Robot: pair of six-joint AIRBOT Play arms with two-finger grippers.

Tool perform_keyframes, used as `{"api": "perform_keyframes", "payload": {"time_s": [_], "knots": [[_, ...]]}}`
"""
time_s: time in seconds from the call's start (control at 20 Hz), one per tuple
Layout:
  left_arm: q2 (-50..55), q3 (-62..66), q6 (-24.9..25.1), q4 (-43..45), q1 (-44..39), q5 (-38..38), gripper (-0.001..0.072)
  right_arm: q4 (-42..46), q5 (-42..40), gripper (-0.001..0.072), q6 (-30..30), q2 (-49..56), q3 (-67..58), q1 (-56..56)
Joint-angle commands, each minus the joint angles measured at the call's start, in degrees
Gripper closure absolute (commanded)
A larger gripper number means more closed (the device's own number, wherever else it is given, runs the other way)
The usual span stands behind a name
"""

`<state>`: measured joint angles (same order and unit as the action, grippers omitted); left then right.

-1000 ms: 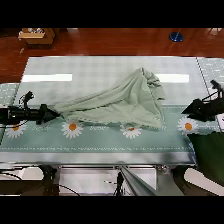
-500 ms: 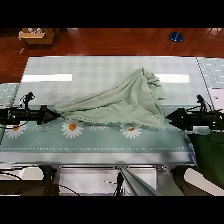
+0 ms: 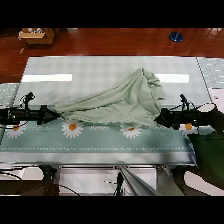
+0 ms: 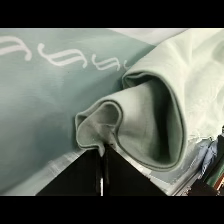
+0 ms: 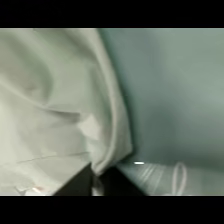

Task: Fold the shirts.

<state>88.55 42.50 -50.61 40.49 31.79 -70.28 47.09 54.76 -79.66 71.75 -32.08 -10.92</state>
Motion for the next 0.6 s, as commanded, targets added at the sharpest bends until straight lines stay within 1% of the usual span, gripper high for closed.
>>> {"api": "perform_keyframes", "payload": {"time_s": [0.0, 0.15, 0.2, 0.35, 0.45, 0.55], "knots": [[0.0, 0.1, 0.0, -0.1, 0.0, -0.3, 0.068, 0.5, -1.9, 0.069, -1.3, 1.0, -0.1, 1.4], [-0.6, 1.6, 0.1, -1.5, 0.0, -3.3, 0.0681, -3.8, 0.6, 0.0691, 4.3, -1.1, -1.5, 1.4], [-1.6, 3.0, 0.7, -3.2, 0.0, -5.2, 0.0682, -4.3, 2.2, 0.0691, 5.0, -3.3, -3.1, 1.4], [-9.9, 9.7, 1.1, -13.7, 0.0, -9.5, 0.0682, -4.0, 6.4, 0.0691, 5.0, -12.8, -11.6, 1.4], [-17.9, 15.9, 0.9, -21.4, 0.0, -9.9, 0.0682, -4.1, 6.7, 0.0691, 4.7, -19.9, -20.4, 1.4], [-25.6, 23.0, -0.6, -26.8, 0.0, -9.7, 0.0682, -3.2, 5.9, 0.0691, 3.3, -24.9, -30.6, 1.4]]}}
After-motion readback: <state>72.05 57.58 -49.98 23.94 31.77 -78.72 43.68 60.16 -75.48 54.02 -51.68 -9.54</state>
